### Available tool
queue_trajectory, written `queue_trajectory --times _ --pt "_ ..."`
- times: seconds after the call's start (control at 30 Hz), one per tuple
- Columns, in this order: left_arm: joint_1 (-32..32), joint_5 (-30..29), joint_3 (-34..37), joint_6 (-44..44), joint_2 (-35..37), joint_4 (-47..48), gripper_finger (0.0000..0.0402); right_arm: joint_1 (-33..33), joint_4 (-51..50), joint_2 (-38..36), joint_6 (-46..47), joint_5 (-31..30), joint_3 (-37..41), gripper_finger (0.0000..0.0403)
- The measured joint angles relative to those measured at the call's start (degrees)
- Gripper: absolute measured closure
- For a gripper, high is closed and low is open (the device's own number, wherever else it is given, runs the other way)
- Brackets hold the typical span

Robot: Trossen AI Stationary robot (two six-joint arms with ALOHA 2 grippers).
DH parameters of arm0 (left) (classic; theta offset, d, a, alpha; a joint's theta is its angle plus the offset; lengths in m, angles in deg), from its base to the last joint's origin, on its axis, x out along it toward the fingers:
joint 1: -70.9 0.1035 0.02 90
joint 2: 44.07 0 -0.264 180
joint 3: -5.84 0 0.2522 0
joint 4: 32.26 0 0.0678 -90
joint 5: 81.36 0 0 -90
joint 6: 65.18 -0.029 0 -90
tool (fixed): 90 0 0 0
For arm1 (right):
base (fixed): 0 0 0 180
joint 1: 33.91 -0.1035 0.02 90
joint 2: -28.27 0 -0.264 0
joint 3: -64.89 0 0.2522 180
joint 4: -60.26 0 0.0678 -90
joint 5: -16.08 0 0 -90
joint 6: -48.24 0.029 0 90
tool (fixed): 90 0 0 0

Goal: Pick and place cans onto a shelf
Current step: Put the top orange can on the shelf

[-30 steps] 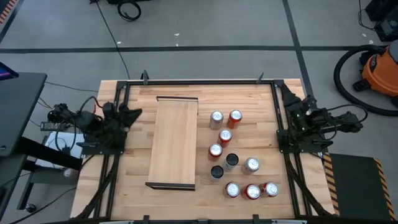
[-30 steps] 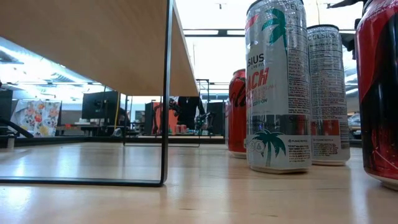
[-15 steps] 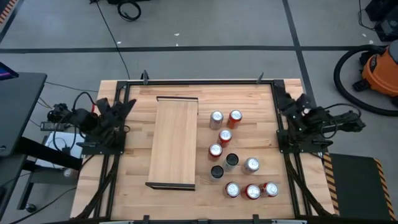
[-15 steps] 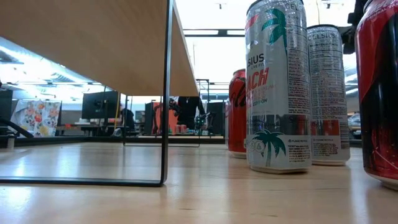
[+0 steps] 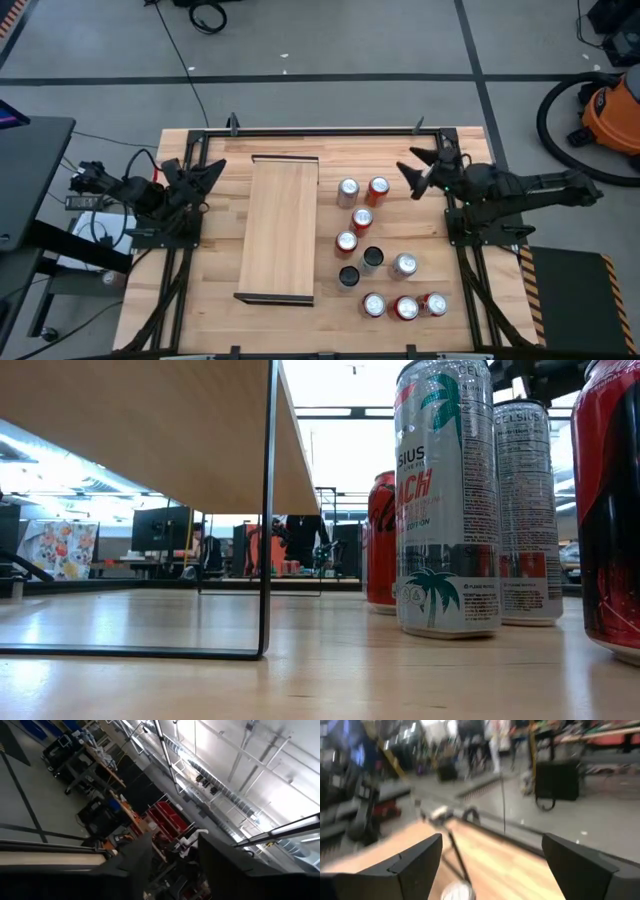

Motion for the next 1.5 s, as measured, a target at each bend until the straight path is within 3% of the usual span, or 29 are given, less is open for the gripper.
queue_trajectory --times 0.23,0.43,0.67,0.8,1.33,1.5 --pt "-0.1 1.4 -3.0 0.0 -0.6 3.6 0.0142 5.8 -11.1 8.0 0.4 12.5 -5.7 0.0009" --pt "-0.1 4.4 -7.4 -2.0 -2.6 8.9 0.0138 10.9 -12.0 13.9 -2.3 21.1 -6.3 0.0005" --pt "-0.1 3.7 -13.4 -4.9 -7.6 15.4 0.0138 15.5 -12.5 20.5 -5.7 28.4 -6.3 0.0003" --pt "-0.1 3.5 -15.8 -4.9 -8.9 18.8 0.0138 17.1 -12.5 24.5 -7.7 31.0 -6.2 0.0003" --pt "-0.1 3.4 -16.6 -6.3 -8.8 21.0 0.0138 18.6 -12.6 35.9 -11.3 31.4 -6.2 0.0003" --pt "-0.1 4.0 -16.6 -6.3 -8.8 21.0 0.0138 18.7 -12.7 38.3 -11.4 34.2 -6.2 0.0023"
